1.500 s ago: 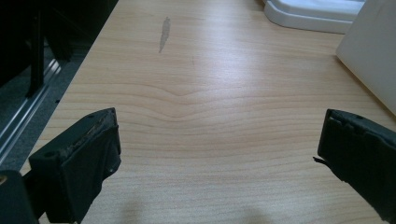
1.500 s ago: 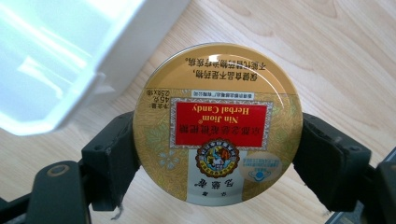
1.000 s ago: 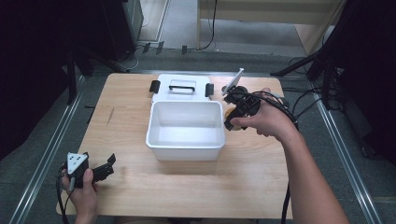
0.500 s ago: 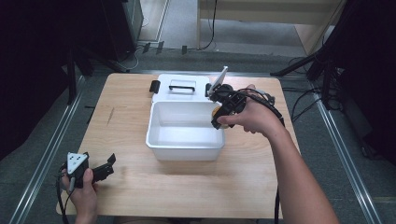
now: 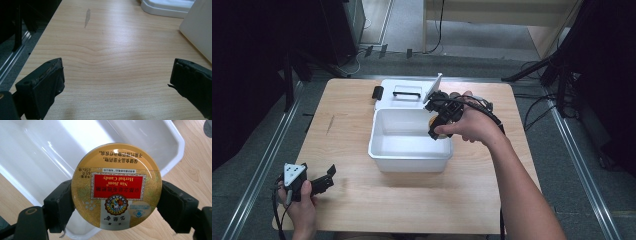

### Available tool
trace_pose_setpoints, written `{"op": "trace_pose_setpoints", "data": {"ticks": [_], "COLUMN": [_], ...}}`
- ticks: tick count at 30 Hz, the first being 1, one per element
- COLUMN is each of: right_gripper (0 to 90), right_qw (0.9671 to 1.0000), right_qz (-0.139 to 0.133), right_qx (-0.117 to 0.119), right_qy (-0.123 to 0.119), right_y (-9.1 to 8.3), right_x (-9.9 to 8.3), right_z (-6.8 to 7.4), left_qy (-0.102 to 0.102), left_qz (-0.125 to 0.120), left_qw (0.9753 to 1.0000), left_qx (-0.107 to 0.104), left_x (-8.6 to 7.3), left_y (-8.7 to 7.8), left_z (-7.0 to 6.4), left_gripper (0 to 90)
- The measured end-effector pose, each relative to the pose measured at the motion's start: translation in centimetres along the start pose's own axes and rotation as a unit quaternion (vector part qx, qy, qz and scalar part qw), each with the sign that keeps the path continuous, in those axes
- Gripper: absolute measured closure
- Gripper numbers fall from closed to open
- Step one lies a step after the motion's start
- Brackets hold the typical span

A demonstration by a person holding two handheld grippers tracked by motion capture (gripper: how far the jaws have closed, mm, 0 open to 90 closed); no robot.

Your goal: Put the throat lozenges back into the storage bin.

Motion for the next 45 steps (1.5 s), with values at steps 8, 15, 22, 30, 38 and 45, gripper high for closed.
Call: {"op": "trace_pose_setpoints", "data": {"ticks": [8,15,22,30,38,45], "right_gripper": [20.6,20.6,20.6,20.5,20.5,20.5], "right_qw": [0.9996,0.9946,0.9892,0.9858,0.9849,0.9843], "right_qz": [-0.003,-0.012,-0.014,-0.009,0.000,0.010], "right_qx": [0.002,0.003,0.016,0.018,0.018,0.017], "right_qy": [-0.030,-0.103,-0.145,-0.167,-0.172,-0.175], "right_y": [0.8,1.9,3.0,4.3,5.4,6.1], "right_x": [0.3,-0.1,-0.8,-1.3,-1.6,-1.8], "right_z": [0.4,0.6,0.7,0.5,0.5,0.6], "left_qy": [0.001,0.000,0.002,0.002,0.002,0.003], "left_qz": [0.000,0.000,0.000,0.001,0.001,0.002], "left_qw": [1.0000,1.0000,1.0000,1.0000,1.0000,1.0000], "left_qx": [0.000,0.000,0.001,0.000,0.000,0.000], "left_x": [0.0,0.0,0.0,0.0,0.0,0.0], "left_y": [0.0,0.0,0.0,0.0,0.0,0.0], "left_z": [0.0,0.0,0.0,0.0,0.0,0.0], "left_gripper": [0.0,0.0,0.0,0.0,0.0,0.0]}}
Point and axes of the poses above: each handheld gripper's, and its own axes: y roughly forward along the jaws, x roughly out of its top, z roughly to its left, the point moved 9 cm from there along y, roughly forward along the jaws, and after that the axes turned 12 degrees about -z, right-handed, at the moved point
